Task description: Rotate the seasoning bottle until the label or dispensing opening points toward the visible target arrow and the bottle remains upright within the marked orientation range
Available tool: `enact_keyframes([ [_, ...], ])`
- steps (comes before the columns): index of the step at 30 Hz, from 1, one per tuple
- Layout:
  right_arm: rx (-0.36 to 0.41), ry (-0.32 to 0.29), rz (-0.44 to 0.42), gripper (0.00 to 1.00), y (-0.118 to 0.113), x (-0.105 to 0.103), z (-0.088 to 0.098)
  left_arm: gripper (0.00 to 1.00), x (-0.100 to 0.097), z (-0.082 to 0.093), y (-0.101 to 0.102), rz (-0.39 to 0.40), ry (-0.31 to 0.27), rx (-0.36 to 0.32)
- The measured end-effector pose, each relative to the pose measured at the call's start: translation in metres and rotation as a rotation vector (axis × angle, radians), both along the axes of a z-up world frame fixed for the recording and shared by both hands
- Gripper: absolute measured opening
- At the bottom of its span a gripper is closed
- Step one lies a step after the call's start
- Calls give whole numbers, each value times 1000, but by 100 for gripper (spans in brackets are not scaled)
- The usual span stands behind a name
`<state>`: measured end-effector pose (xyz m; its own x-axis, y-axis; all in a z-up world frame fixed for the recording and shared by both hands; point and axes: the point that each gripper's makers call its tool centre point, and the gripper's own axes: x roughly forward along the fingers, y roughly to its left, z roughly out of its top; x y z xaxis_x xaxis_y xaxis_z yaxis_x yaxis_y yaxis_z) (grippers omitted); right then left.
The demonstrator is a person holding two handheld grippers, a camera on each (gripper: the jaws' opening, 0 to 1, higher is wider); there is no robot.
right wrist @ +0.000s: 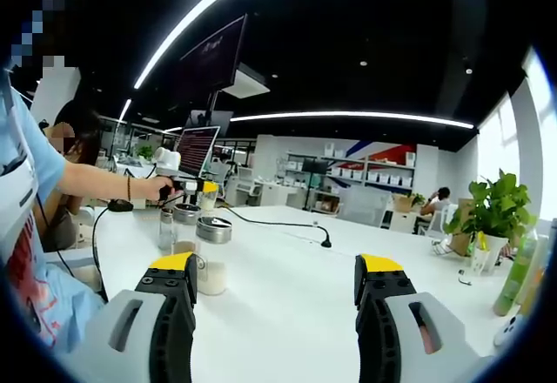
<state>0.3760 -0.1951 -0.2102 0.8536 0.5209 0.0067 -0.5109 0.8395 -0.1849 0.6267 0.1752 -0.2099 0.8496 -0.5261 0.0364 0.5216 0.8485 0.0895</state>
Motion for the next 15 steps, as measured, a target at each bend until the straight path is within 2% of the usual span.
enact_keyframes([
  [7,-5,-1,-1,76,1,-2,0,35,-21,9,7,-14,-13,-18],
  [15,-11,2,7,76,6,-4,0,35,-47,12,1,-30,-16,-17],
])
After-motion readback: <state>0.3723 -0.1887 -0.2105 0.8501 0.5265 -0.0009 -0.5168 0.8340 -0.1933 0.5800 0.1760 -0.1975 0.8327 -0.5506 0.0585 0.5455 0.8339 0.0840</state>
